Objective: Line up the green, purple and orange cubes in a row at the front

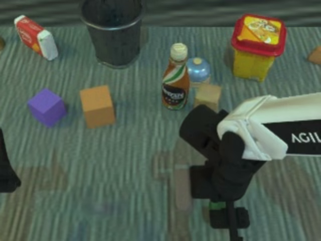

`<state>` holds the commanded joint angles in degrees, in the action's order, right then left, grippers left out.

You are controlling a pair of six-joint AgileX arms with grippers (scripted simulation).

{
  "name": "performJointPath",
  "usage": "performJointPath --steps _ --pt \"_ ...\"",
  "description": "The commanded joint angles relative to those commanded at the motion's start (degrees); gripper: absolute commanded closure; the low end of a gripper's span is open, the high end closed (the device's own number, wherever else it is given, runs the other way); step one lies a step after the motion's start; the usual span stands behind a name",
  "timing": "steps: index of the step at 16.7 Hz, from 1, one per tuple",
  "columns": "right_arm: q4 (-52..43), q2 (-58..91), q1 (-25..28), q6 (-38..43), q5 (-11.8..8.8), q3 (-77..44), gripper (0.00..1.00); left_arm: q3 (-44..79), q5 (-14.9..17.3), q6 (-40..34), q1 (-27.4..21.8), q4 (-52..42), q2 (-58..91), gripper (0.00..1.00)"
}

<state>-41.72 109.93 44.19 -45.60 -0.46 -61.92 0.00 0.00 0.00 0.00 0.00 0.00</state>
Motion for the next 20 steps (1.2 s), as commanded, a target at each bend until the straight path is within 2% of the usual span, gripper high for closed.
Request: performJointPath --steps 3,4,14,20 --pt "0.0 0.0 0.0 0.0 0.0 0.0 0.02 0.0 0.0 0.0 0.0 0.0 0.0 0.0" --pt "0.0 0.0 0.0 0.0 0.0 0.0 0.0 0.0 0.0 0.0 0.0 0.0 0.0 0.0" --pt "-1.0 -0.4 -0.1 0.0 0.0 -0.8 0.0 0.0 0.0 0.0 0.0 0.0 0.0 0.0" --pt "-13.8 -5.8 0.3 -0.3 -0.1 -7.4 0.0 0.0 0.0 0.0 0.0 0.0 0.0 0.0"
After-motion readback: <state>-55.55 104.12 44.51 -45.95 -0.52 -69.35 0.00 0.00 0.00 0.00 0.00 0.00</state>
